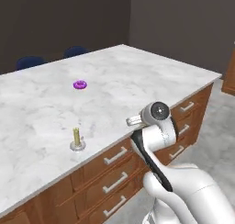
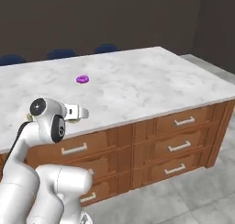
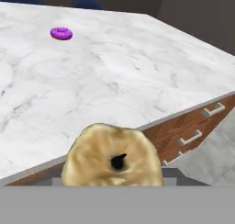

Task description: Pick the candle and candle from the dining table and place them in the open cabinet. Close the cabinet after placing the objects.

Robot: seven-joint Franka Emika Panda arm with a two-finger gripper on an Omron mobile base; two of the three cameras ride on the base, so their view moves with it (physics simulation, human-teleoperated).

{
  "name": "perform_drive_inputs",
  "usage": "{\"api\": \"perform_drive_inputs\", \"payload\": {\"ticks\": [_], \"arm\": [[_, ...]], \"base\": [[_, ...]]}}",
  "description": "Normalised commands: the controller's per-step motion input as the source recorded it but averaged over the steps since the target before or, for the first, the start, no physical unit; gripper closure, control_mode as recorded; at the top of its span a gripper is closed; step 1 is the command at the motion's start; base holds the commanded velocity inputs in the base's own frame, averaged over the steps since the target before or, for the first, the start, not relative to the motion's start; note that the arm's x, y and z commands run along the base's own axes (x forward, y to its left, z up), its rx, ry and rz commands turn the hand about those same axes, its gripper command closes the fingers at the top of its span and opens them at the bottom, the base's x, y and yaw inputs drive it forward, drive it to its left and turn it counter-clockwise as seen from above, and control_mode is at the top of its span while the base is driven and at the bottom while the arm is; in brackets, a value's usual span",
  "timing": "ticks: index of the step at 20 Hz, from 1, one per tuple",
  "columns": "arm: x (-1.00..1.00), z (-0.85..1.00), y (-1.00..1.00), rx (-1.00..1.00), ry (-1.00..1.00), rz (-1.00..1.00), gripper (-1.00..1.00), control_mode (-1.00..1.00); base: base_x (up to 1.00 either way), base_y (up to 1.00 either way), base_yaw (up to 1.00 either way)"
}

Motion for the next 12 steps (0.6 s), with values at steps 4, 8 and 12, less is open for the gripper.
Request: {"api": "perform_drive_inputs", "payload": {"ticks": [4,8,12], "arm": [[0.00,0.00,0.00,0.00,0.00,0.00,1.00,1.00],[0.00,0.00,0.00,0.00,0.00,0.00,1.00,1.00],[0.00,0.00,0.00,0.00,0.00,0.00,1.00,1.00]], "base": [[0.01,0.00,-0.71],[0.00,0.00,-0.68],[0.00,0.00,-0.61]]}}
